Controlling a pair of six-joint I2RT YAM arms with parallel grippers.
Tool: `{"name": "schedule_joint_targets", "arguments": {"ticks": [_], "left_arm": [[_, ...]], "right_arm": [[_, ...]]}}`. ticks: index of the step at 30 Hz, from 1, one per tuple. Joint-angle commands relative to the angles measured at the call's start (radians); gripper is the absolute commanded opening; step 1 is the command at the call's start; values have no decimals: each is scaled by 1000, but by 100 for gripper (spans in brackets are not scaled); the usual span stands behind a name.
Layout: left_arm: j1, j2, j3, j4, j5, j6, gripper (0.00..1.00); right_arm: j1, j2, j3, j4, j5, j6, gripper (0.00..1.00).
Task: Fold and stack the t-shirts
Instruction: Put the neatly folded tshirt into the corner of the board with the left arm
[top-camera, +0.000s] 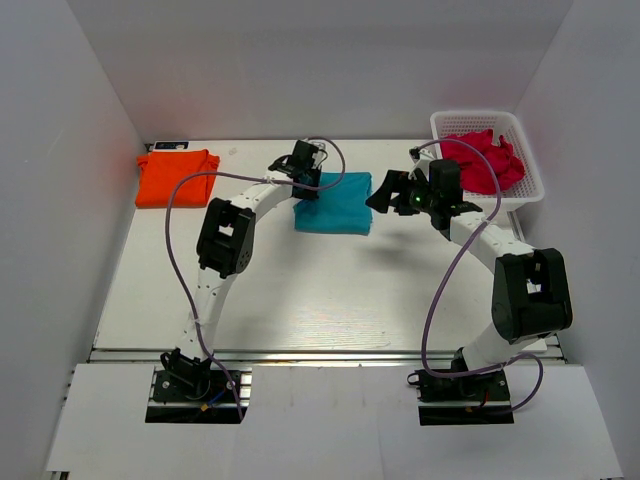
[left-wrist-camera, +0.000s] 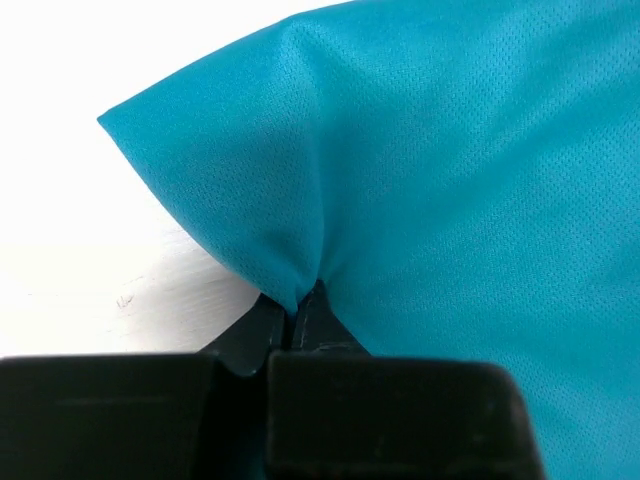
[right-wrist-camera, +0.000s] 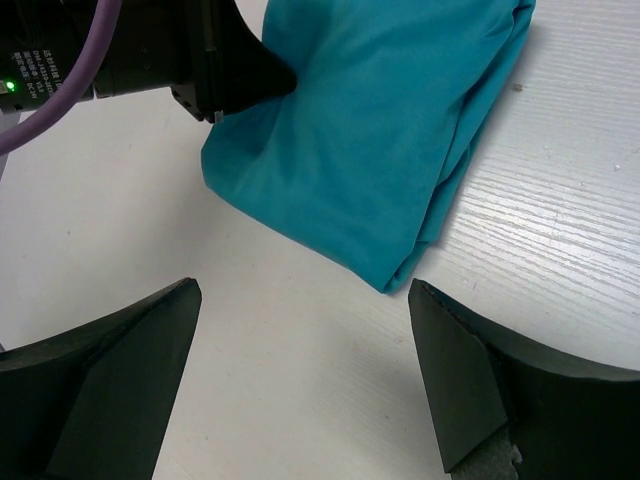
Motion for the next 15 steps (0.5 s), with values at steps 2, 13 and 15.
{"name": "schedule_joint_targets", "arguments": {"ticks": [2, 13, 15], "left_arm": [[-4, 1, -64, -107, -94, 55, 0], [30, -397, -243, 105, -287, 288, 0], [30, -445, -276, 149, -323, 337, 0]], "right_arm": [[-10, -16, -5, 21, 26, -18, 90], [-12, -20, -9, 26, 21, -16, 90], [-10, -16, -8, 24, 19, -12, 90]]}}
